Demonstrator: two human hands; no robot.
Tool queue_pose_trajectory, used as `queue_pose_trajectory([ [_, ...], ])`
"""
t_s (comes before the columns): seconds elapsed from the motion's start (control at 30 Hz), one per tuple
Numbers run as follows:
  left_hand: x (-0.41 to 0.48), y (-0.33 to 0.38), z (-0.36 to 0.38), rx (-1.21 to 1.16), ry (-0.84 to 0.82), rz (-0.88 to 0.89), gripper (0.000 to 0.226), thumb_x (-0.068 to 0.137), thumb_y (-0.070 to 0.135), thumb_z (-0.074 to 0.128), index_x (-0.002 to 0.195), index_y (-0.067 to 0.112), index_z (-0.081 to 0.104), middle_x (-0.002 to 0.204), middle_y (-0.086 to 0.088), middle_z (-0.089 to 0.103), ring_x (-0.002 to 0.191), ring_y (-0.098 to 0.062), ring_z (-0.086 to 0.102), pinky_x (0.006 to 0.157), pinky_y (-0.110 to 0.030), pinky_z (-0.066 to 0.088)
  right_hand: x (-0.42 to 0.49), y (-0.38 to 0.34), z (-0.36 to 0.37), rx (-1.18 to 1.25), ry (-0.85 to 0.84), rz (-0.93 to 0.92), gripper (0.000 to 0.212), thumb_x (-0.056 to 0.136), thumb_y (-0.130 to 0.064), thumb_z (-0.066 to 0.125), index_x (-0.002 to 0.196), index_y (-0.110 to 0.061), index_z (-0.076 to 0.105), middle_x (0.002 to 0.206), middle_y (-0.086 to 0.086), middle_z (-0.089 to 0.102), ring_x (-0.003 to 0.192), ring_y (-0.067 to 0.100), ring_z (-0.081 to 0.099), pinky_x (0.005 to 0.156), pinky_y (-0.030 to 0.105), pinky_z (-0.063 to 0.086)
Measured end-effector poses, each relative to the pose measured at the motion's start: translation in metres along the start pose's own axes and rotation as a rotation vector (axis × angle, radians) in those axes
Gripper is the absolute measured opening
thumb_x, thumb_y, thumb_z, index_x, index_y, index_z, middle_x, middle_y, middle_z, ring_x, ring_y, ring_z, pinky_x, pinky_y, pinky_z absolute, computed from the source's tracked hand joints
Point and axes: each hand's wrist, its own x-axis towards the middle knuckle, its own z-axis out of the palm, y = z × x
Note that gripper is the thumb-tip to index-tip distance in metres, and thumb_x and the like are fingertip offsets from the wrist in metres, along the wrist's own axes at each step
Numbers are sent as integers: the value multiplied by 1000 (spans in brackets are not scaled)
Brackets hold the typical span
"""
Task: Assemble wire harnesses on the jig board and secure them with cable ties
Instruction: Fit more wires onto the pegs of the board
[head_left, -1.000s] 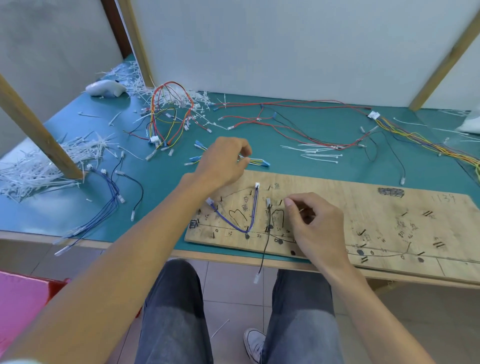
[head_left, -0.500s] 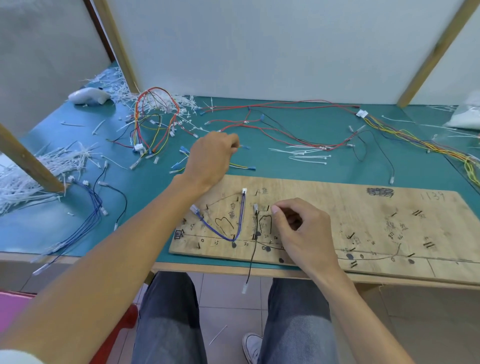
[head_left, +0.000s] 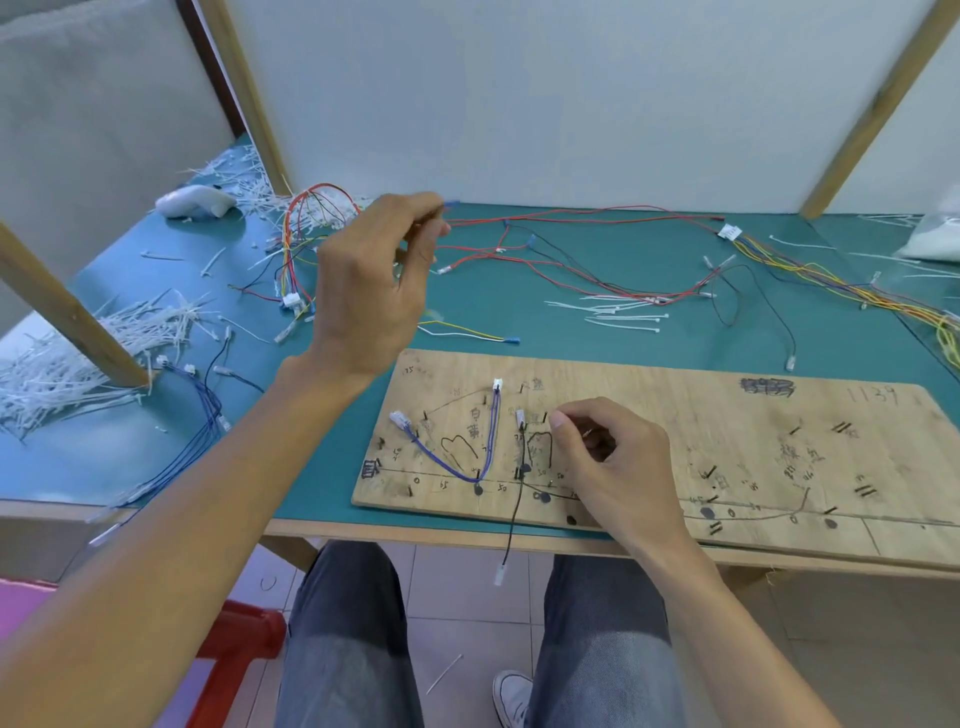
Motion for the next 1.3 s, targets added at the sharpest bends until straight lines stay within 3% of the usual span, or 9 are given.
queue_pose_trajectory([
  [0.17, -2, 40, -31, -401, -226, -343, 13, 100, 18, 69, 109, 10, 74, 91, 4, 80, 61, -20, 69, 57, -33, 61, 10, -31, -15, 240, 35, 82, 10, 100, -37, 72, 103, -30, 79, 94, -9, 79, 87, 15, 73, 80, 39, 61],
  [0.3, -19, 62, -39, -518, -476, -456, 10, 96, 8, 73, 105, 6, 72, 85, 0, 80, 57, -25, 67, 51, -37, 58, 32, -81, -18, 414, -86, -44, 24, 98, -47, 70, 117, -33, 75, 100, -8, 79, 88, 13, 74, 78, 30, 58],
  [0.6, -61, 69, -51, -619, -565, -650, 10, 100, 11, 69, 106, 13, 62, 83, -10, 78, 49, -28, 58, 45, -33, 51, 38, -93, -5, 465, -206, -28, 9, 97, -23, 76, 93, -15, 79, 75, -1, 72, 67, 17, 66, 61, 29, 52],
  [0.7, -77, 66, -57, -586, -754, -671, 8, 103, 15, 65, 108, 19, 67, 90, -4, 79, 42, -17, 54, 46, -21, 44, 44, -86, -5, 383, -294, -16, 8, 98, -23, 75, 96, -18, 81, 74, -4, 71, 65, 12, 61, 62, 27, 50],
  [0.83, -94, 61, -68, -542, -1070, -722, 12, 109, 30, 54, 115, 23, 61, 100, 2, 79, 38, -23, 57, 46, -16, 43, 58, -77, -7, 375, -384, 20, 13, 103, -18, 69, 101, -19, 82, 72, -6, 65, 65, 15, 54, 63, 22, 45],
  [0.97, -108, 63, -65, -637, -1022, -878, 19, 111, 32, 47, 111, 18, 60, 88, -9, 79, 32, -15, 38, 38, -18, 34, 72, -66, -2, 287, -466, 20, 13, 102, -17, 70, 97, -20, 81, 72, -5, 69, 69, 10, 58, 68, 19, 45],
  [1.1, -134, 73, -47, -553, -801, -1040, 12, 108, 29, 54, 102, 22, 62, 61, -5, 68, 38, -16, 39, 36, -18, 31, 84, -49, 16, 67, -412, 14, 4, 93, -14, 80, 91, -16, 79, 74, -3, 75, 68, 9, 56, 67, 23, 43],
  [1.2, -152, 79, -33, -484, -625, -1064, 9, 102, 27, 65, 94, 25, 62, 53, -4, 50, 48, -20, 40, 46, -26, 37, 92, -37, 31, -82, -407, 7, 9, 87, -18, 86, 86, -17, 77, 71, -9, 75, 59, 0, 53, 64, 19, 44],
  [1.3, -157, 83, -23, -396, -539, -1024, 11, 99, 31, 69, 97, 27, 59, 52, -7, 54, 46, -22, 48, 49, -36, 48, 96, -29, 43, -163, -391, -17, 14, 84, -22, 89, 85, -20, 76, 70, -13, 73, 53, -8, 55, 57, 9, 36],
])
